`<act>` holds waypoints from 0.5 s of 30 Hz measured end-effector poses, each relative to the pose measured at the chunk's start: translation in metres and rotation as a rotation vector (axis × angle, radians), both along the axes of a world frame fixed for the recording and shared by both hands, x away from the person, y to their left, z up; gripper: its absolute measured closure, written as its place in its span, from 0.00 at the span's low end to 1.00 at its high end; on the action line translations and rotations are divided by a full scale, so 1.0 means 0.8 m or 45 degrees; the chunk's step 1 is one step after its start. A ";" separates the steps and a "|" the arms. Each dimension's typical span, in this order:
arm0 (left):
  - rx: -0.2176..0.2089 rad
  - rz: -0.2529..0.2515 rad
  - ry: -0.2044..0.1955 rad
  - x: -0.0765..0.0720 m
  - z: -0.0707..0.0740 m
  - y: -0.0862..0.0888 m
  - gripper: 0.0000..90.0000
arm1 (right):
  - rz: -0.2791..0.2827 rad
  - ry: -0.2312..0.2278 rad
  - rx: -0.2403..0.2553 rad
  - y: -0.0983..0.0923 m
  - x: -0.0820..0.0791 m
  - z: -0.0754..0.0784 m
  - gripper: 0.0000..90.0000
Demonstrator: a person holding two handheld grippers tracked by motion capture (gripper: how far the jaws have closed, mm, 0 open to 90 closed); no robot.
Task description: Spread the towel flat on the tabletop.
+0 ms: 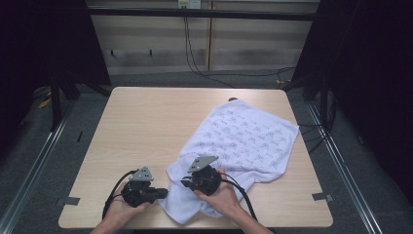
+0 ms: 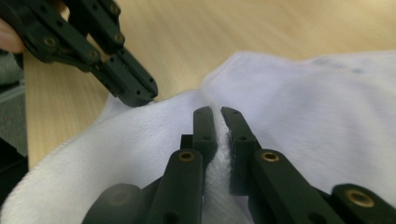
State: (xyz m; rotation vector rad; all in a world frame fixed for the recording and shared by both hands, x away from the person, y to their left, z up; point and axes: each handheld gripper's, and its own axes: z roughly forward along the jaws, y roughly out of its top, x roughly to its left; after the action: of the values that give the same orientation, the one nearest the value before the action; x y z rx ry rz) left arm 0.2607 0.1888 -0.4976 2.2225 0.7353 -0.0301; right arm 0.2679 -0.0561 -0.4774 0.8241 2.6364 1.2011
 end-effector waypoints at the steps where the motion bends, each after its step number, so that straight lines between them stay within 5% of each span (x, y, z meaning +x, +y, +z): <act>1: -0.005 -0.001 -0.005 0.000 0.001 0.000 0.98 | -0.019 -0.014 0.021 -0.007 -0.001 0.005 0.96; 4: -0.024 0.030 -0.021 0.001 0.006 0.002 0.98 | -0.078 -0.052 0.077 -0.029 -0.004 0.021 0.96; 7: -0.044 0.123 -0.092 0.008 0.018 0.013 0.98 | -0.215 -0.144 0.136 -0.093 -0.019 0.048 0.96; 9: -0.050 0.144 -0.092 0.013 0.019 0.017 0.98 | -0.300 -0.172 0.137 -0.131 -0.028 0.054 0.96; 11: -0.060 0.153 -0.094 0.021 0.022 0.021 0.98 | -0.334 -0.171 0.143 -0.145 -0.031 0.054 0.96; 13: -0.069 0.177 -0.104 0.025 0.025 0.023 0.98 | -0.443 -0.147 0.093 -0.198 -0.044 0.042 0.96; 14: -0.063 0.174 -0.106 0.027 0.026 0.023 0.98 | -0.443 -0.147 0.093 -0.198 -0.044 0.042 0.96; 15: -0.034 0.179 -0.119 0.029 0.026 0.021 0.98 | -0.518 -0.107 0.080 -0.224 -0.050 0.028 0.95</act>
State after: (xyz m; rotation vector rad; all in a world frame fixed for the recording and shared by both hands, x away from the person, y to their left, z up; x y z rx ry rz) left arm 0.2839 0.2057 -0.4768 2.1270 0.8325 0.1317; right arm 0.2282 -0.2354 -0.4549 1.2175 2.2257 1.1770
